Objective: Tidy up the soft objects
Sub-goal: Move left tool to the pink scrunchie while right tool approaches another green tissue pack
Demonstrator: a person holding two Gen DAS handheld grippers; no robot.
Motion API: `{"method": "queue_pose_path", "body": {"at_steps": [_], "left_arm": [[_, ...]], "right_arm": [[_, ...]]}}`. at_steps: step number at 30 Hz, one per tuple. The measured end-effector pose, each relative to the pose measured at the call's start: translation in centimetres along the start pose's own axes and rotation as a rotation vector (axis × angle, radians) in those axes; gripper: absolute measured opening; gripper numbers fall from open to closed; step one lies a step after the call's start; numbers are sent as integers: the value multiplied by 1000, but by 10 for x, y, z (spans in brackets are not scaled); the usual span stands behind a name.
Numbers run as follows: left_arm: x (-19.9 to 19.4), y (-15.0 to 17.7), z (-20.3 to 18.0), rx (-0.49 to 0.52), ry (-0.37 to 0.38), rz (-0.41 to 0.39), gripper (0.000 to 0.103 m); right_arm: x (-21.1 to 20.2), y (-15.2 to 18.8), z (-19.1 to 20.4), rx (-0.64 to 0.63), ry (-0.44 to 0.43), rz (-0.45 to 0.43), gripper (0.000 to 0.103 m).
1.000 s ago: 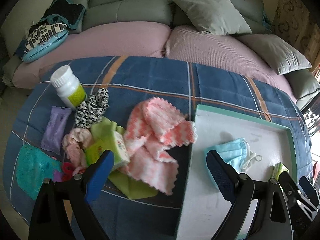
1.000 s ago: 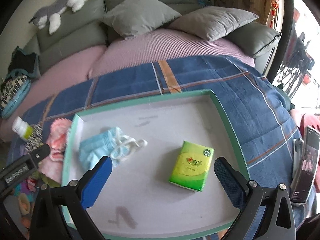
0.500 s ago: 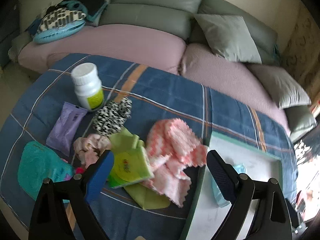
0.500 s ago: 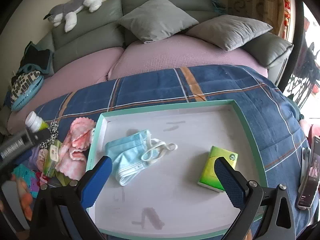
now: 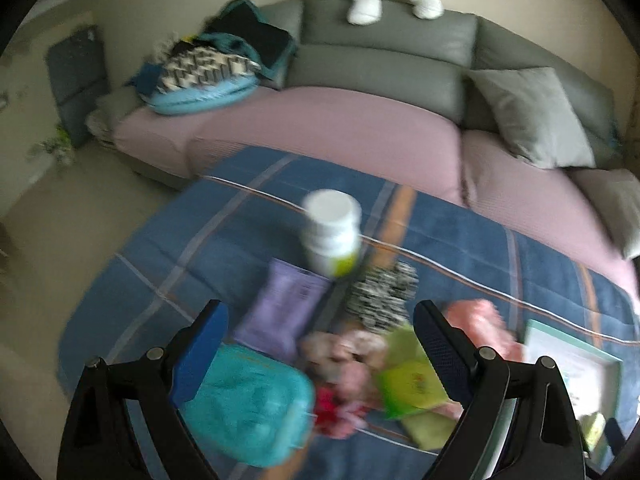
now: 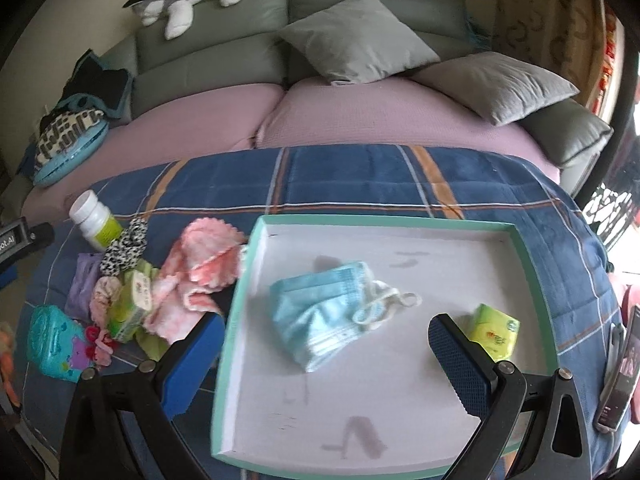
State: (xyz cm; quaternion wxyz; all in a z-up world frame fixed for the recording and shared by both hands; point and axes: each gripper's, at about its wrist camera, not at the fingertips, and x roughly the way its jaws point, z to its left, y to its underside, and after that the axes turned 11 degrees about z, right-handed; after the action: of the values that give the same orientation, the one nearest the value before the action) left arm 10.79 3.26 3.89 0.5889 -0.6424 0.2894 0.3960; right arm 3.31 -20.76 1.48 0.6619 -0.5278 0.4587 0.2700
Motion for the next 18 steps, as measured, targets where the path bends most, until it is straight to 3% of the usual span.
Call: {"method": "queue_pose_path", "body": {"at_steps": [6,12,18], "left_arm": [[-2,-7,37,-63,-6,-16,94],[3,-10,67,-125,12,6,94],[12,-13,92,-183,35,6,94]], "right_arm": [[4,-1,32,-75,-15,4,103],[7,-6,50,-90,-144,18,103],[15,-11,73,-139,-157,28,103]]}}
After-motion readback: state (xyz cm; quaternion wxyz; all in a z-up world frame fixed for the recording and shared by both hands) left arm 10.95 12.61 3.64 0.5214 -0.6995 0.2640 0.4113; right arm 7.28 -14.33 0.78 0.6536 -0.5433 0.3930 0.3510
